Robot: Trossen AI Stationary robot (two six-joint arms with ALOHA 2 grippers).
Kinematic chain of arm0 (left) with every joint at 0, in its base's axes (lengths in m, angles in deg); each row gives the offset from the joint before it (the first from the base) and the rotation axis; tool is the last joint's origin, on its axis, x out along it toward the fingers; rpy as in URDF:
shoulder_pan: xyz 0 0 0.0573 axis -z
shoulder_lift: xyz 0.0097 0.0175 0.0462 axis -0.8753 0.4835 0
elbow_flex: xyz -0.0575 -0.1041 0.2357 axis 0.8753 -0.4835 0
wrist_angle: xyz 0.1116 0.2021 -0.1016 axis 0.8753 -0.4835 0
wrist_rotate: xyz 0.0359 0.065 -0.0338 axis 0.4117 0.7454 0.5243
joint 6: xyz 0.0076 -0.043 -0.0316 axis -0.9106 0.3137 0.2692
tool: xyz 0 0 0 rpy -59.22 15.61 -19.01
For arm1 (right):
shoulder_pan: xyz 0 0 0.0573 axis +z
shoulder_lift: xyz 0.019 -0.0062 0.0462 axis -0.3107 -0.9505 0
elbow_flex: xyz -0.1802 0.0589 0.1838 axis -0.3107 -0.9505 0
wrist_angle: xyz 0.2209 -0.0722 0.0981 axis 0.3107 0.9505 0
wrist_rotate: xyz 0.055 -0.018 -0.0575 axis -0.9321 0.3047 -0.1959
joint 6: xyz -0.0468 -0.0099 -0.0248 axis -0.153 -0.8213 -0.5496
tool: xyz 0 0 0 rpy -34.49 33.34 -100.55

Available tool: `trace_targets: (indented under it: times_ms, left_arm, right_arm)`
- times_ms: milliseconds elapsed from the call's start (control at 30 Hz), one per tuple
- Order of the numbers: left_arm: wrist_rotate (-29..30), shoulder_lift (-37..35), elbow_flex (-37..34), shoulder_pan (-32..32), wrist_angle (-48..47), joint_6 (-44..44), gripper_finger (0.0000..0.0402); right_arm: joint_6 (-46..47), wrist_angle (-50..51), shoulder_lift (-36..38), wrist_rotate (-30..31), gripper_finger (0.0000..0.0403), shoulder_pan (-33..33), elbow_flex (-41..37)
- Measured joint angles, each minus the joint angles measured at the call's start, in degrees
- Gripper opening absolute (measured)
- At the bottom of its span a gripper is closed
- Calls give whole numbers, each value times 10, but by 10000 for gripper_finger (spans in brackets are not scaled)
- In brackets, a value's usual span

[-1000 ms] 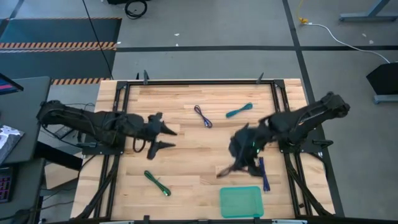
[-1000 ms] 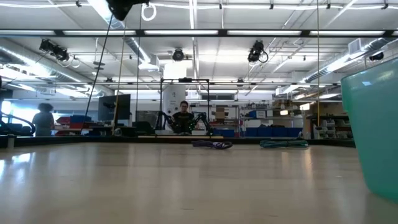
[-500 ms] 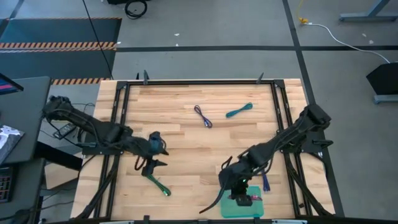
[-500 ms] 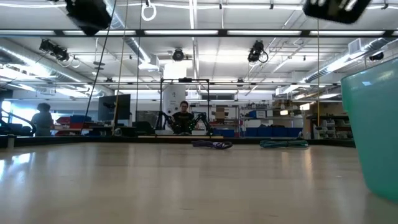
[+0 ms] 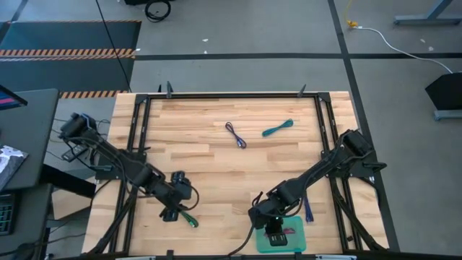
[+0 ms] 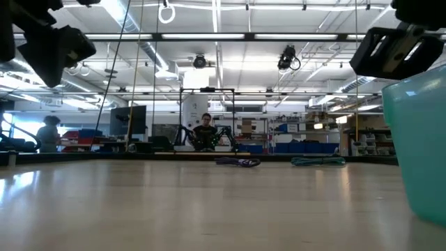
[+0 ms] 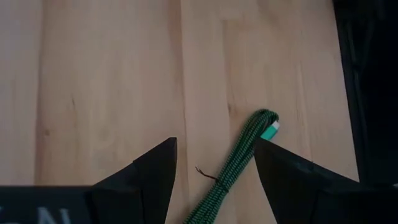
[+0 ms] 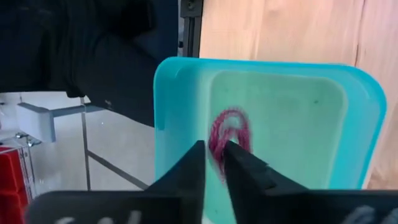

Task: Pick and place USB-C Cables
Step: Put the pink charger cable into the blue bin, then put the green charger cable into the blue bin

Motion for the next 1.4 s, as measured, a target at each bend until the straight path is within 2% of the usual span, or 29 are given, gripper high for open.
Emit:
trace_targets:
  times_ms: [233, 400, 600, 700, 1000, 1100, 1233, 1300, 1333, 1400]
  left_arm:
    - [-2, 10, 0, 23, -11, 29, 224]
    - [-5, 10, 0, 38, -53, 52, 224]
    - [-47, 42, -6, 62, -59, 80, 224]
    - [-45, 76, -6, 75, -57, 77, 224]
    - [-35, 188, -2, 73, -54, 57, 213]
    - [-36, 197, -2, 70, -55, 48, 184]
    - [-12, 177, -5, 71, -52, 45, 100]
    - [22, 161, -8, 68, -59, 45, 44]
    - [39, 149, -8, 66, -58, 47, 29]
    - [93, 124, -6, 62, -46, 58, 27]
  right_arm:
    - [-18, 2, 3, 12, 161, -3, 0]
    - [-31, 24, 5, 12, 201, -19, 0]
    - [-49, 50, 32, 12, 211, -38, 0]
    - [-56, 61, 53, 16, 209, -47, 0]
    - [-60, 66, 119, 79, 208, -60, 0]
    - [-61, 69, 134, 104, 207, -61, 0]
    - [-65, 78, 153, 132, 207, -61, 0]
    - [-72, 78, 161, 155, 207, -60, 0]
    - [-76, 78, 166, 169, 207, -60, 0]
    - [-91, 77, 177, 204, 207, -60, 0]
